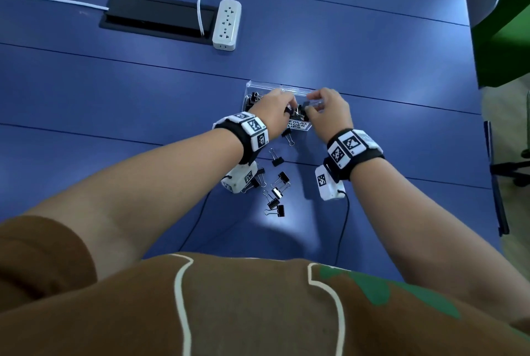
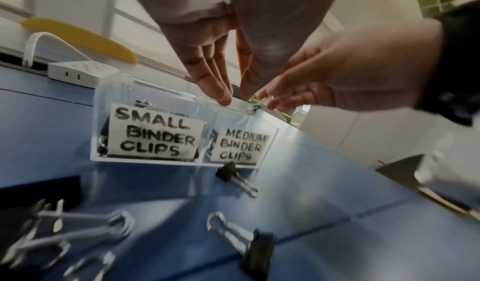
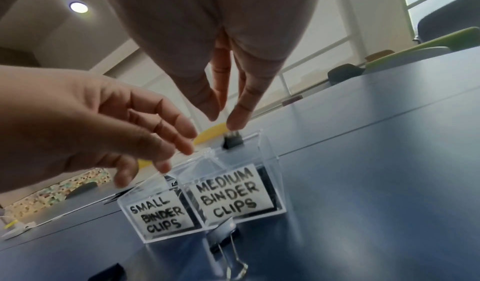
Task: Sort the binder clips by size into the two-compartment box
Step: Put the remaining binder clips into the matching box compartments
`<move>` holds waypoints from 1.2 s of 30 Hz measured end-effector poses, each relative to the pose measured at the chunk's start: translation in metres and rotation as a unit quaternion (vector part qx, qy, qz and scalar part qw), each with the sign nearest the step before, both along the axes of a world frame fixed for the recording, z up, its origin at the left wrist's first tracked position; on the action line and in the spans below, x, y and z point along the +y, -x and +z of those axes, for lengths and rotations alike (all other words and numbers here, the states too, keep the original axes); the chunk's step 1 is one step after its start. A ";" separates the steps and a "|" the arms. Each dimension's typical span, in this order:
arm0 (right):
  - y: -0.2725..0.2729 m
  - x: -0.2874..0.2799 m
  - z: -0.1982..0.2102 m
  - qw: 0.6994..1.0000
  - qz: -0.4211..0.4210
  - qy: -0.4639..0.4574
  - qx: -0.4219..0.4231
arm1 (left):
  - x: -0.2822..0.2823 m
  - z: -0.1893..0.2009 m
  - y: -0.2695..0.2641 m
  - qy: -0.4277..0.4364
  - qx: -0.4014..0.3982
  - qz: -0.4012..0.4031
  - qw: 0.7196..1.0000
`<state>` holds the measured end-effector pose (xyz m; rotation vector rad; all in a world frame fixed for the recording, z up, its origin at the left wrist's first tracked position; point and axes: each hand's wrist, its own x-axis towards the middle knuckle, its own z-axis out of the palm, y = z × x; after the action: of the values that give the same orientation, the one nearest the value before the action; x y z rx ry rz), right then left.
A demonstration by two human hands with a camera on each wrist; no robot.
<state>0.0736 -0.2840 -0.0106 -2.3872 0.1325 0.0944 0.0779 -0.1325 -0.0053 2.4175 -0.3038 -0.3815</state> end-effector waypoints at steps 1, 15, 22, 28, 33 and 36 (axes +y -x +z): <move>-0.001 0.001 0.001 1.000 0.004 0.000 -0.008 | 0.002 -0.003 0.005 -0.012 -0.005 -0.017 1.000; 0.047 0.029 -0.049 0.951 0.207 0.184 0.137 | 0.019 -0.059 0.068 -0.204 0.025 -0.189 0.960; 0.061 0.020 -0.056 0.980 0.120 0.123 0.100 | 0.031 -0.051 0.068 -0.134 0.000 -0.104 0.986; 0.069 0.014 -0.048 0.981 0.115 0.100 0.117 | 0.074 -0.037 0.051 -0.097 0.033 0.052 0.993; 0.086 0.014 -0.039 0.965 0.219 0.078 0.123 | 0.112 -0.043 0.050 -0.129 0.039 0.031 0.990; 0.096 0.016 -0.040 0.936 0.283 0.148 0.149 | 0.118 -0.048 0.056 -0.142 0.061 0.014 0.988</move>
<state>-0.0225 -0.2683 -0.0508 -2.6256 -0.4338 0.7565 0.0222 -0.0148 -0.0534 2.6587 -0.1699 -0.5933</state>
